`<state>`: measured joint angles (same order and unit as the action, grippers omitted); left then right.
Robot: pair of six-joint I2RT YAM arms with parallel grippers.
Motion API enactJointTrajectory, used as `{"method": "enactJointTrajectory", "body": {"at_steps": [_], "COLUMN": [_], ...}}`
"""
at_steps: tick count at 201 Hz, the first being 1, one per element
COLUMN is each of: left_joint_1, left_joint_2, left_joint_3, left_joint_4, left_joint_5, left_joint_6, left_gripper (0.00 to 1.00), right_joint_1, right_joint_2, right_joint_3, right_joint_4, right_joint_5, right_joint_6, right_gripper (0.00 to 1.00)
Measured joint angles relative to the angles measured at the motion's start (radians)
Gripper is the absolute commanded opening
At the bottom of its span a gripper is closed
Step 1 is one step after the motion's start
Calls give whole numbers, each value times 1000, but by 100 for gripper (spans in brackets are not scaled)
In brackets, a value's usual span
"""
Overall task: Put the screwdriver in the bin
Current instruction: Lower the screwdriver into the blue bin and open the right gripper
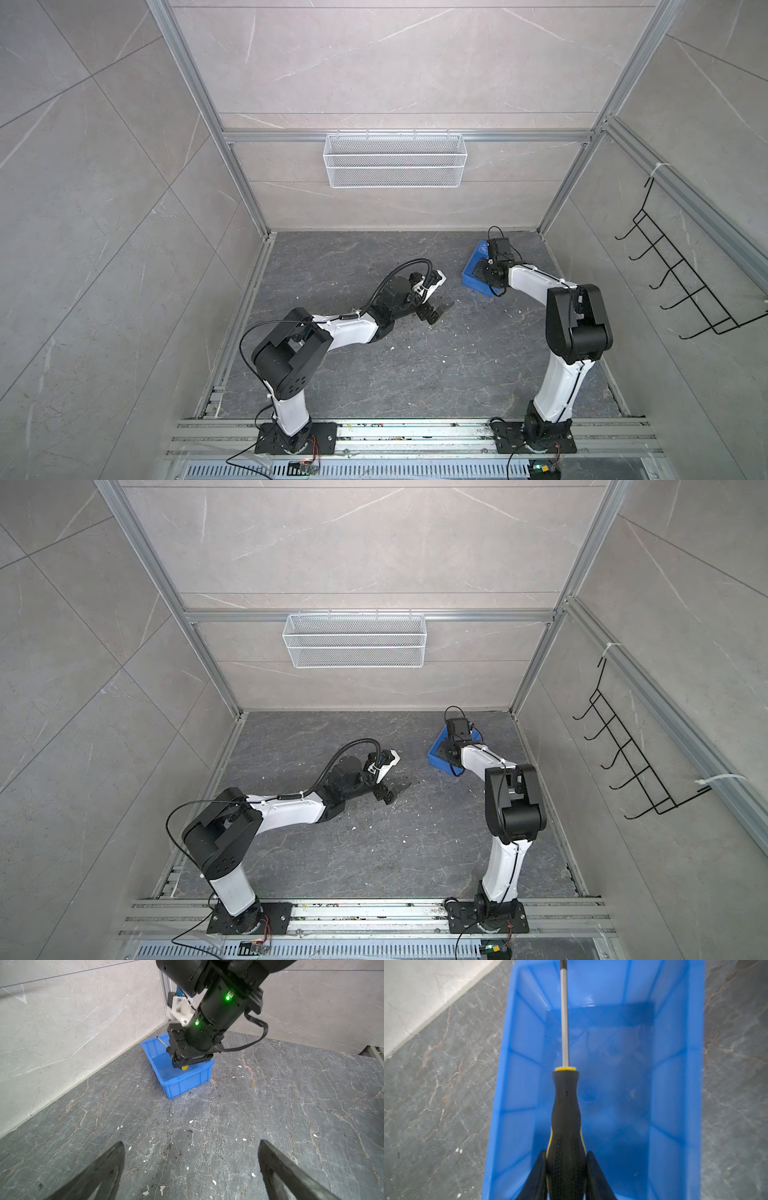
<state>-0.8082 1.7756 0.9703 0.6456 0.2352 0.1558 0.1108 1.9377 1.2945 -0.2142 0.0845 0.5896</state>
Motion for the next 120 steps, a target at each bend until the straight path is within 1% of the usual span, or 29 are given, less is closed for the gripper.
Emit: {"method": "enactJointTrajectory", "body": {"at_steps": [15, 39, 112, 120], "left_joint_1": [0, 0, 0, 0], "left_joint_2": [0, 0, 0, 0], "left_joint_3": [0, 0, 0, 0], "left_joint_4": [1, 1, 1, 1], "left_joint_5": [0, 0, -3, -3], "left_joint_6": [0, 0, 0, 0], "left_gripper": [100, 100, 100, 100], "right_joint_1": [0, 0, 0, 0], "right_joint_2": [12, 18, 18, 16], "right_joint_3": [0, 0, 2, 2], "right_joint_4": [-2, -3, -5, -5], "right_joint_5": [0, 0, 2, 2], "right_joint_6": [3, 2, -2, -2], "right_gripper": [4, 14, 35, 39]}}
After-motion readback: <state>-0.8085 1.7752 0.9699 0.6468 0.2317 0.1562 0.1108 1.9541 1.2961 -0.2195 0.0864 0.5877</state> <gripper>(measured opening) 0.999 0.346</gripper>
